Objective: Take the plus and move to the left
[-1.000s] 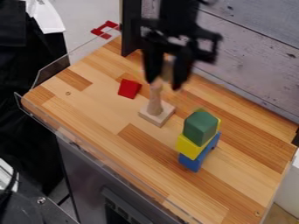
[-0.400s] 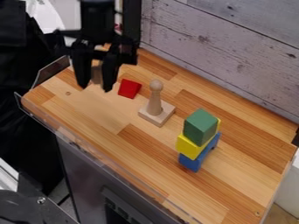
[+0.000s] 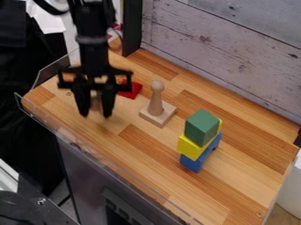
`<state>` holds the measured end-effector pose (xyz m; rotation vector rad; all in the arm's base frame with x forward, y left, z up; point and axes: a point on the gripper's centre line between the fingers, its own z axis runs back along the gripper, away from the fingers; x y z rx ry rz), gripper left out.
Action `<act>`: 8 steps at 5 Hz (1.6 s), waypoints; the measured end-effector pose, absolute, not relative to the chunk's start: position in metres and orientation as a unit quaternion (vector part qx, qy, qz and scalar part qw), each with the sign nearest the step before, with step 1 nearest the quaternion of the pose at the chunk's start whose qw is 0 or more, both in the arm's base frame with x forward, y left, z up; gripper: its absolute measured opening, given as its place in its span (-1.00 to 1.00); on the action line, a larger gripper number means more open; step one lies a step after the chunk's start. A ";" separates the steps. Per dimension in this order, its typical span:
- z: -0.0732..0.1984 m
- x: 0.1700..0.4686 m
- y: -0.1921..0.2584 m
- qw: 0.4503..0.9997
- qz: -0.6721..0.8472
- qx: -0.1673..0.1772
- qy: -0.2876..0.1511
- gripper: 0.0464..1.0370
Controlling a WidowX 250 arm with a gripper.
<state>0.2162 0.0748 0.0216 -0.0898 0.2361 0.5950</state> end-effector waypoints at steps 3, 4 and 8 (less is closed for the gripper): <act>0.000 0.239 0.068 0.956 0.255 -0.072 0.125 0.48; 0.029 0.237 0.064 0.965 0.238 -0.057 0.094 0.92; 0.136 0.238 -0.001 0.994 0.106 -0.021 0.010 0.92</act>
